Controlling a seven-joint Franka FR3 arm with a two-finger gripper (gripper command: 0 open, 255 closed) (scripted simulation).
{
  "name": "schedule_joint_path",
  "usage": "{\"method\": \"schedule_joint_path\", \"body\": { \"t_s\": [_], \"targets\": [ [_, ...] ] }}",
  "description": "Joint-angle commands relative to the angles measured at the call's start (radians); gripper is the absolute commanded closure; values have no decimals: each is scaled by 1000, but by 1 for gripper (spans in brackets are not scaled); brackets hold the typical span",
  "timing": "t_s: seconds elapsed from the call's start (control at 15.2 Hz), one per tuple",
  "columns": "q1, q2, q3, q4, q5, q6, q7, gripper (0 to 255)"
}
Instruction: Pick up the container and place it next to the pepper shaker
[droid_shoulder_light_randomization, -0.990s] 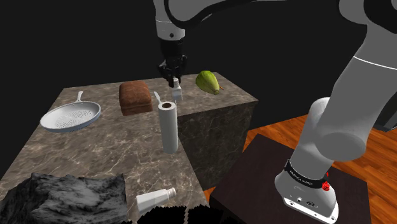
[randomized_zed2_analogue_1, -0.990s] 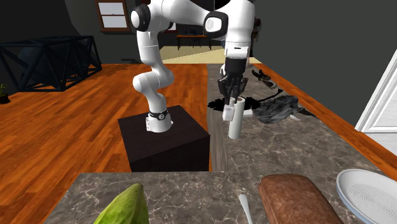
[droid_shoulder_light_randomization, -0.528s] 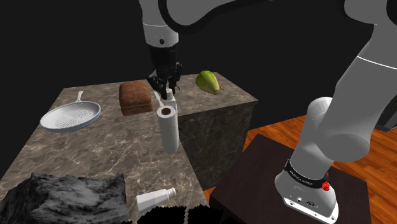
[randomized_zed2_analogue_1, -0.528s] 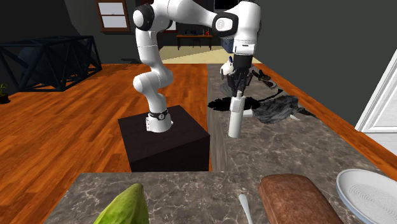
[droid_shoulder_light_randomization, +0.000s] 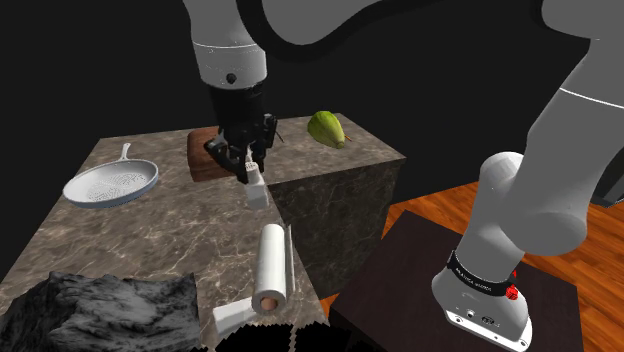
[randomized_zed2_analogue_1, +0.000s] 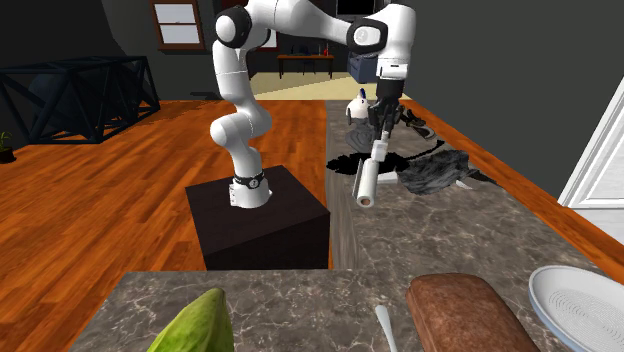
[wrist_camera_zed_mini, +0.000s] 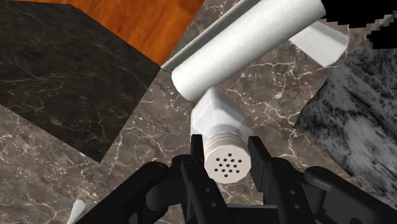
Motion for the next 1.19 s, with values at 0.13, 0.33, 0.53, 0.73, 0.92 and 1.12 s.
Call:
{"method": "schedule_joint_path", "body": {
  "t_s": [0.13, 0.33, 0.53, 0.73, 0.92, 1.12],
  "targets": [
    [43, 40, 59, 47, -7, -20, 105, 255],
    [57, 56, 77, 39, -12, -1, 141, 255],
    [57, 60, 78, 3, -15, 39, 146, 255],
    [58, 67, 79, -31, -19, 78, 153, 255],
    [58, 76, 80, -62, -24, 117, 160, 255],
    [58, 86, 81, -92, -30, 155, 168, 255]
  ]
}}
